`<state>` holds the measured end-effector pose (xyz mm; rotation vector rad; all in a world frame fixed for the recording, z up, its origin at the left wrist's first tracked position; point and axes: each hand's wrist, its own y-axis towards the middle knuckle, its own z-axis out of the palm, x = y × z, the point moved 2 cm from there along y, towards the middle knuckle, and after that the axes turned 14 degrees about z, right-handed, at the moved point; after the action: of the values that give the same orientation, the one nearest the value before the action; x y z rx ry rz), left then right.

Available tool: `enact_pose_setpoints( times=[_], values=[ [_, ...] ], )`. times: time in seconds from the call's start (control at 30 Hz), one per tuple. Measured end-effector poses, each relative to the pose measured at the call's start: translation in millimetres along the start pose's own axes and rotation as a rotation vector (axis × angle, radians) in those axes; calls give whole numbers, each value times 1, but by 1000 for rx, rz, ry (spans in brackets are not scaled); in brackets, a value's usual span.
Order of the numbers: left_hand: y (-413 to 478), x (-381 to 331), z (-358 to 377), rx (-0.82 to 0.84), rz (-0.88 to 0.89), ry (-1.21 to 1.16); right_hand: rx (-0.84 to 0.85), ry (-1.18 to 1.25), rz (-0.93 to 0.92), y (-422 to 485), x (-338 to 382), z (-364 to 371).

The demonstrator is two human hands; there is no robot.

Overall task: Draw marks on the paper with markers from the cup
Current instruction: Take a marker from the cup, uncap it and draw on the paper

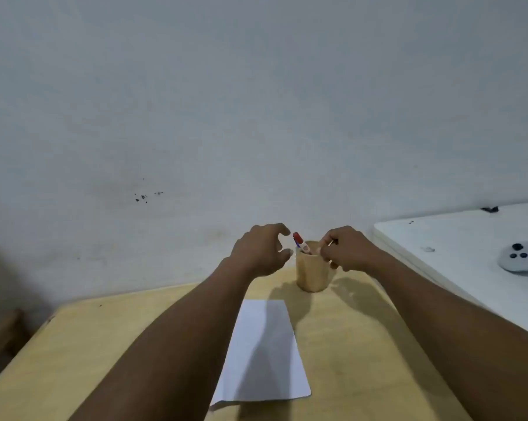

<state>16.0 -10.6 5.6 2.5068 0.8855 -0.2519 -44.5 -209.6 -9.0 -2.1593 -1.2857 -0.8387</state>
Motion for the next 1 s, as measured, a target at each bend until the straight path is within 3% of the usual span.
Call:
enact_pose_setpoints(
  times=[0.17,0.33,0.5,0.73,0.9,1.0],
  values=[
    [39,6,18,-31,74,170,-14,12,39,38,-11,4],
    [61,17,33,-40,90,104,-12,40,52,52,-18,6],
    [59,12,19,-178,59,-55,64,129,92,39,-13,4],
    [16,3,-37,-332,-26,-447,456,754,305,-14,26,38],
    [-36,27,-58,-337,-115,-660,427,1203,314,-37,64,84],
    [-71,52,-59,-455,-225,-812,462,1266,232,-44,90,105]
  ],
)
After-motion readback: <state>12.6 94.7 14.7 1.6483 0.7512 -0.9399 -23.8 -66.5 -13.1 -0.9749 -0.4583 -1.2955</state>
